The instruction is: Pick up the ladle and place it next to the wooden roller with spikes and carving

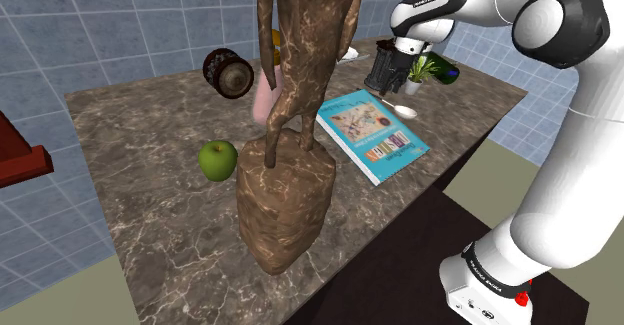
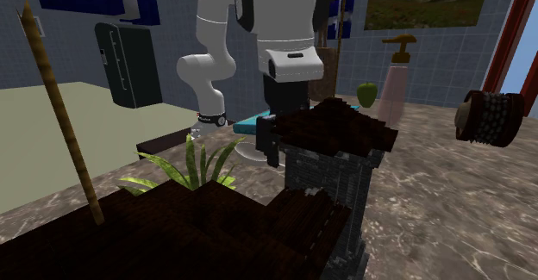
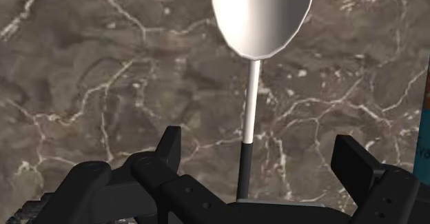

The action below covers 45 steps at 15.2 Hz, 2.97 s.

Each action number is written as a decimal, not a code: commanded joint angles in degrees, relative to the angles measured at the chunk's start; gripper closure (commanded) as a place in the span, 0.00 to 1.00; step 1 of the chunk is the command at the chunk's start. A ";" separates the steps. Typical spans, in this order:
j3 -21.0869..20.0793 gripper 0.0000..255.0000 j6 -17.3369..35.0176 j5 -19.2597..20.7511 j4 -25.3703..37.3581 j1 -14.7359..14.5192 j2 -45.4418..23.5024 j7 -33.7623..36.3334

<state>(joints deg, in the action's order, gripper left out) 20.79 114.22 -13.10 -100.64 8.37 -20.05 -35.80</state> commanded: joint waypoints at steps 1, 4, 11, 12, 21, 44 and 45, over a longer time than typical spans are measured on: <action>-0.19 0.00 1.40 -0.46 -0.62 0.10 -0.81 -0.43; -0.43 0.00 3.40 -0.94 -1.89 0.07 -1.61 -0.74; -0.56 0.00 4.43 -1.21 -2.50 0.06 -2.06 -0.92; -0.56 0.00 4.43 -1.21 -2.50 0.06 -2.06 -0.92; -0.56 1.00 4.42 -1.21 -2.50 0.06 -2.06 -0.91; 0.56 1.00 -9.41 1.81 6.36 -0.31 3.47 1.93; 0.59 1.00 -10.12 1.89 6.95 -0.30 3.61 2.03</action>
<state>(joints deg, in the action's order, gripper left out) 21.33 104.81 -11.31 -94.20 8.04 -16.63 -33.83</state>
